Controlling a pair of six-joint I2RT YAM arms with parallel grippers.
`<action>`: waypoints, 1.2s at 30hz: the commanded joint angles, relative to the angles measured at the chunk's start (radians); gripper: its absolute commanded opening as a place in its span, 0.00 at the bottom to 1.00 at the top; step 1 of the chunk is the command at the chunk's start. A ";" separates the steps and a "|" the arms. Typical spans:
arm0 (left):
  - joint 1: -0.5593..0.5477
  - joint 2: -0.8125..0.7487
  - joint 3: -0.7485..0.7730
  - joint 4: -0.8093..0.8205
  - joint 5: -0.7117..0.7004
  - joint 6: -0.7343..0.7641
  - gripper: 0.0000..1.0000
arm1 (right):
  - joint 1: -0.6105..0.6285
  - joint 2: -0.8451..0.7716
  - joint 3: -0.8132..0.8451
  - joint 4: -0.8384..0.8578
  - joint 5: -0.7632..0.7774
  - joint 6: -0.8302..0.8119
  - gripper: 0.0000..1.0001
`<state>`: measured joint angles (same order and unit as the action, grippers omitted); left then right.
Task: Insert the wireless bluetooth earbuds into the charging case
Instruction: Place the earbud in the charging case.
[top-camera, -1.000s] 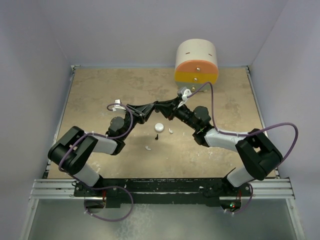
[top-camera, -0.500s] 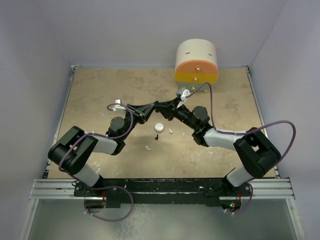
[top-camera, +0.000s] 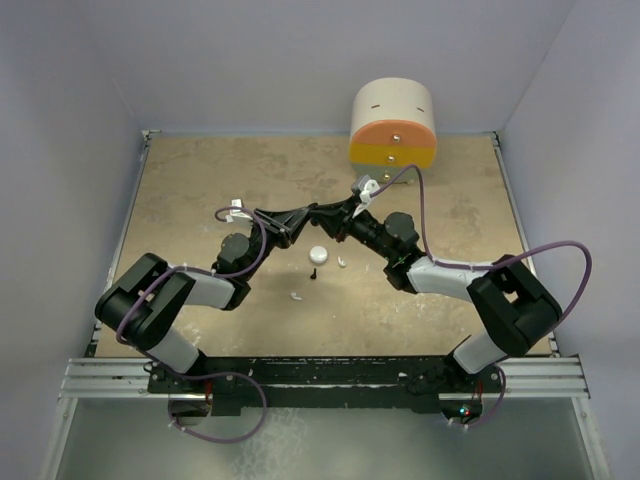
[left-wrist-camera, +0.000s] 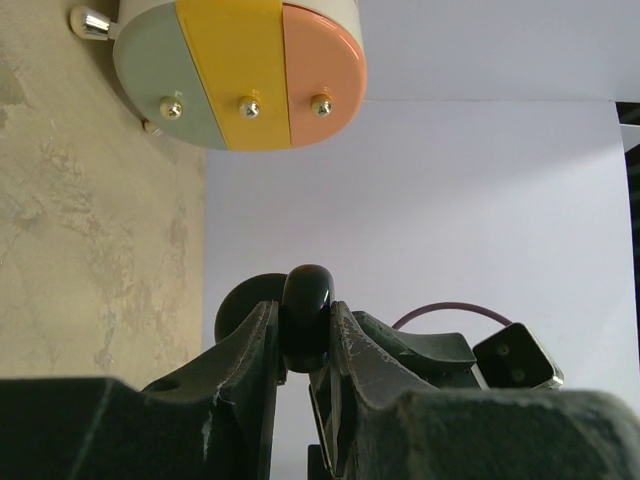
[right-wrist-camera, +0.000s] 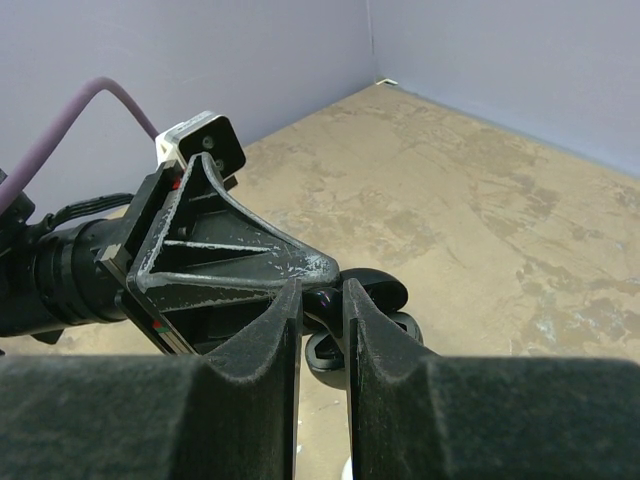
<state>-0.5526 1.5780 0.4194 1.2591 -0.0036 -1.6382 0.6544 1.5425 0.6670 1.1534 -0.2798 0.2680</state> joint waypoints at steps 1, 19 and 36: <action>-0.006 -0.046 0.031 0.065 0.009 0.009 0.00 | 0.004 -0.027 0.017 0.006 0.004 -0.029 0.00; -0.006 -0.093 0.043 -0.019 0.011 0.036 0.00 | 0.004 -0.044 0.009 -0.040 0.014 -0.051 0.00; 0.016 -0.112 0.045 -0.104 -0.005 0.088 0.00 | 0.002 -0.232 -0.048 -0.104 0.198 0.007 0.73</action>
<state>-0.5529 1.5047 0.4362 1.1469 -0.0006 -1.5890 0.6556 1.4162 0.6243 1.0531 -0.2058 0.2512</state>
